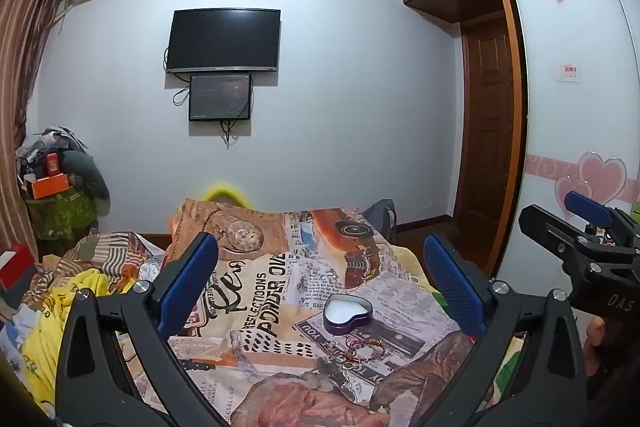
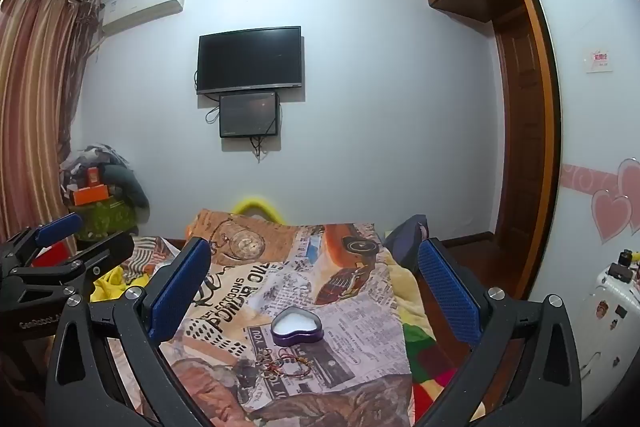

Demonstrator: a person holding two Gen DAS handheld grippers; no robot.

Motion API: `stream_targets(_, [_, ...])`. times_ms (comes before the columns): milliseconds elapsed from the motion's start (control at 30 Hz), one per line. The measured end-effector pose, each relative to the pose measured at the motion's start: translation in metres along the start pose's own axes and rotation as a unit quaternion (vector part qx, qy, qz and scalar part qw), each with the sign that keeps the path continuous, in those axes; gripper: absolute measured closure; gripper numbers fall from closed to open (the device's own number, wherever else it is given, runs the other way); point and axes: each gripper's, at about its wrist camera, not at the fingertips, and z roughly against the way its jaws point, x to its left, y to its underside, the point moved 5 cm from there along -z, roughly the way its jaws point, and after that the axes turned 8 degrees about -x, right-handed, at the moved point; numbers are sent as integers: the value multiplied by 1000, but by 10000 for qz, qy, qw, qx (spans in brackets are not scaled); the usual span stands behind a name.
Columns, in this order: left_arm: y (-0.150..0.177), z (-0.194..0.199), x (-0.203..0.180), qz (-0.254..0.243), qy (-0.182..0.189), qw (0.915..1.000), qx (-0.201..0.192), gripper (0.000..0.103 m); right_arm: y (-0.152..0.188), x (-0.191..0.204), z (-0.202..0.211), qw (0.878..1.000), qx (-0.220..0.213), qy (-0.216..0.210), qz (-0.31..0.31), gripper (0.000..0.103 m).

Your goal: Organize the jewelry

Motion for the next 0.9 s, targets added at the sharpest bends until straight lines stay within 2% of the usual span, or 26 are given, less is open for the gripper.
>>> stream_targets(233, [2,-4,-2,-53,-20,9999,111,0,0,1,1,10000,-7,35,38,0])
stream_targets(467, [3,-6,8,106,1,9999,80,0,0,12,1,10000,40,-3,50,0])
stream_targets(900, [5,-6,7,103,-32,9999,114,0,2,2,-6,9999,143,-61,-1,0])
